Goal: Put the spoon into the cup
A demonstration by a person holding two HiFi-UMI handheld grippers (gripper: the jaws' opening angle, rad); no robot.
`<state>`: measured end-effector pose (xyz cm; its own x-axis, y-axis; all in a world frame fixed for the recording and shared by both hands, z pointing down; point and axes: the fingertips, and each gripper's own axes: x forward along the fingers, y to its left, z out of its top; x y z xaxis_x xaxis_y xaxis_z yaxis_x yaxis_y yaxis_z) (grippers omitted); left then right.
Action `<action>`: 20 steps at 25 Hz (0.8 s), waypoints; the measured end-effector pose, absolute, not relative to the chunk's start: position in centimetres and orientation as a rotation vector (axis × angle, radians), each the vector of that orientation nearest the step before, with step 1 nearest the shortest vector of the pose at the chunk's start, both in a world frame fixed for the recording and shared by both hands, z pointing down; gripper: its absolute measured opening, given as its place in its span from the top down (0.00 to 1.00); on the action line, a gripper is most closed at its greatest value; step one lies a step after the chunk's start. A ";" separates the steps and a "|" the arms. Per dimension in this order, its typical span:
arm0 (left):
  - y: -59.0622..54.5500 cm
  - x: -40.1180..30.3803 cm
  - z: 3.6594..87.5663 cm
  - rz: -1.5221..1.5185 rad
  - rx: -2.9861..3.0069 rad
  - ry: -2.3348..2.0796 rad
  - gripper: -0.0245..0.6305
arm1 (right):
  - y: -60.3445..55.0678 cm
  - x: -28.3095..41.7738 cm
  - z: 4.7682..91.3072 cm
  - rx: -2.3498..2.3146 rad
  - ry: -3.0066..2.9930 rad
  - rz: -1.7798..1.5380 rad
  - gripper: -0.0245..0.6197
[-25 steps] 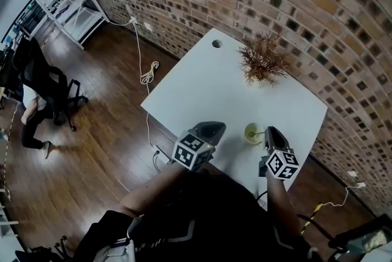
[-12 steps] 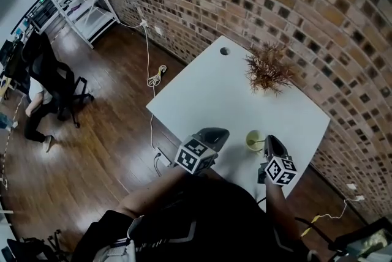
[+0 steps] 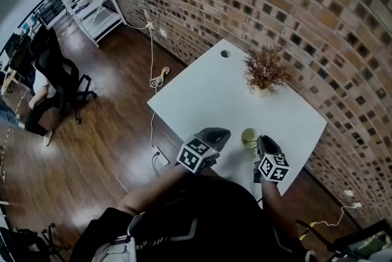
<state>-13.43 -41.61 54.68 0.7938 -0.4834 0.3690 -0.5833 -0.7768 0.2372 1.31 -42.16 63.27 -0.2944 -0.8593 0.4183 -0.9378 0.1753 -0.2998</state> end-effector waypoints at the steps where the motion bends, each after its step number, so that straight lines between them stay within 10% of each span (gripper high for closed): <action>1: -41.4 -13.4 54.5 0.412 2.642 -0.820 0.97 | -42.1 1.1 63.2 1.743 -2.297 0.766 0.77; 20: -33.1 -9.5 49.9 0.255 2.654 -0.884 0.97 | -34.6 7.3 52.7 1.757 -2.419 0.600 0.75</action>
